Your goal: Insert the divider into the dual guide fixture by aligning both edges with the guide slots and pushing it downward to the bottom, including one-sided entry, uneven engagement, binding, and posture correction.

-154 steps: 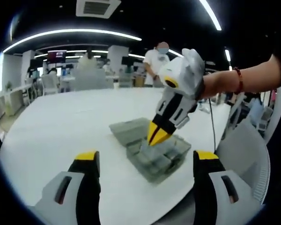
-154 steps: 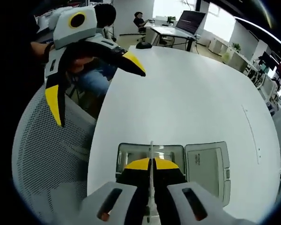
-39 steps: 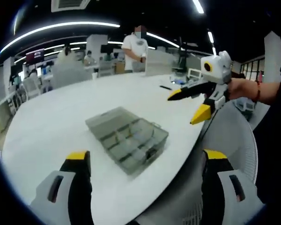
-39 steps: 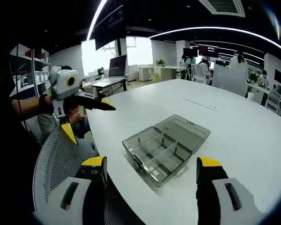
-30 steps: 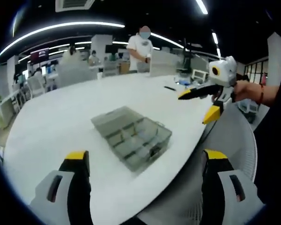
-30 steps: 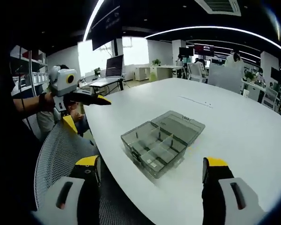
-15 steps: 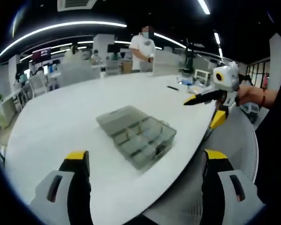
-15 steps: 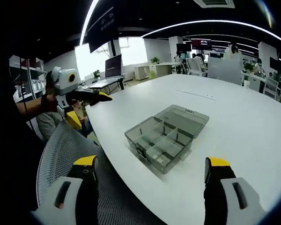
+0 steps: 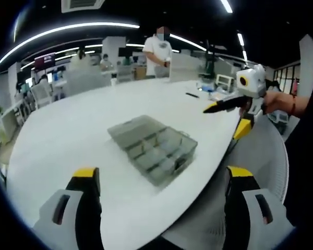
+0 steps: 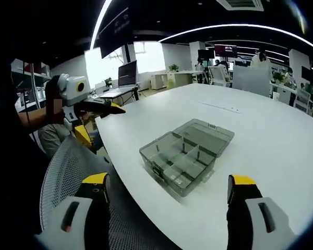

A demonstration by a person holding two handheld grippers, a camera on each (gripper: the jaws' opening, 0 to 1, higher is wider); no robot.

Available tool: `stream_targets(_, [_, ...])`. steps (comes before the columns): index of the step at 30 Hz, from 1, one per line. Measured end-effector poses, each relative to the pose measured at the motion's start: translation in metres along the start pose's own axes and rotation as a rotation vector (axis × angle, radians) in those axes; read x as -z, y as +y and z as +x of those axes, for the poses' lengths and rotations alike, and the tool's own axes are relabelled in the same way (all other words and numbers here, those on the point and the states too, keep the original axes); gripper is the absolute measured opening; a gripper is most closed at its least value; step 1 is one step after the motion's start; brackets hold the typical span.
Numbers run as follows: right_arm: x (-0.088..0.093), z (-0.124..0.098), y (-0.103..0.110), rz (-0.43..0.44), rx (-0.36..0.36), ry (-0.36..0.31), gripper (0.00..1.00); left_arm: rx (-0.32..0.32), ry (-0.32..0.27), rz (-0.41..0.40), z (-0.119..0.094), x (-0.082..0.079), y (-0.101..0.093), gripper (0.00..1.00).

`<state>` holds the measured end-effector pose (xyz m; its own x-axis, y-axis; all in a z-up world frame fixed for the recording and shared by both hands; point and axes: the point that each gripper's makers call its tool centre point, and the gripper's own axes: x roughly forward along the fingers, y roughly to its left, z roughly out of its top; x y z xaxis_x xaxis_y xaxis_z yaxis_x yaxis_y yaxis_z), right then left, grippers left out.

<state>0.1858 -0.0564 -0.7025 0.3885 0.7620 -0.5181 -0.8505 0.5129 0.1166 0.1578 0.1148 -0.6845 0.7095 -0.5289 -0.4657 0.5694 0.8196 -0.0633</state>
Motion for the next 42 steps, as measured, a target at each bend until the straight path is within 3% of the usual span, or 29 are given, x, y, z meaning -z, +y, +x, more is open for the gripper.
stream_targets(22, [0.0,0.0,0.0,-0.017,-0.002,0.023,0.92,0.015,-0.012,-0.009,0.005,-0.005,-0.008,0.98])
stream_targets(35, [0.016,-0.001,-0.008,-0.028,0.02,0.072,0.89,0.016,-0.008,-0.021,0.011,-0.002,-0.007,0.98])
stream_targets(42, [0.015,0.0,-0.009,-0.025,0.016,0.072,0.89,0.02,0.001,-0.02,0.012,0.0,-0.004,0.98])
